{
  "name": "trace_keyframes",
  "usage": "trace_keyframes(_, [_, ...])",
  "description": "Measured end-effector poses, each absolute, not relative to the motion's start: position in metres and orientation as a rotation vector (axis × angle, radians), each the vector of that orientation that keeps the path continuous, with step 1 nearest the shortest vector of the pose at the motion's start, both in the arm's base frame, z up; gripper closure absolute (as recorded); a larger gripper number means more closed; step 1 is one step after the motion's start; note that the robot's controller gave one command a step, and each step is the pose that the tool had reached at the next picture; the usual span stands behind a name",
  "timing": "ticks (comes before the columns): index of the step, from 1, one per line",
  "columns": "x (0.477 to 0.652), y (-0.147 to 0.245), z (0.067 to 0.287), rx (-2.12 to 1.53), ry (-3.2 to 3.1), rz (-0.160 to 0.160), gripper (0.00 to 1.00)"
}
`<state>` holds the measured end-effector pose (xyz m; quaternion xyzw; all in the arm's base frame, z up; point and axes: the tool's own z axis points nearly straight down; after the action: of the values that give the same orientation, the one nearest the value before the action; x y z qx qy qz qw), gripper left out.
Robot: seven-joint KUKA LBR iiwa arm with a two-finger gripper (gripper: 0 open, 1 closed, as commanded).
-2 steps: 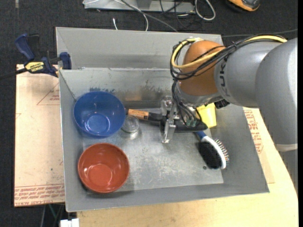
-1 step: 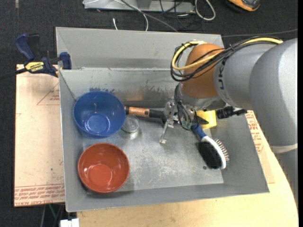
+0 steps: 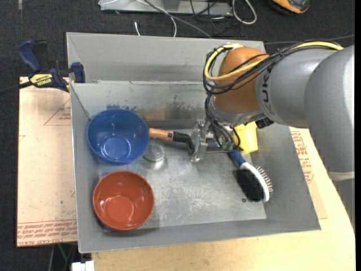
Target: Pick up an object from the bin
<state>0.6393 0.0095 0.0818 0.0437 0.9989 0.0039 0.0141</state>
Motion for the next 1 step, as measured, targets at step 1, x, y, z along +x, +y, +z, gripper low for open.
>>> trace_keyframes(1, [0.6393,0.0095,0.0818,0.137,3.11,0.012,1.0])
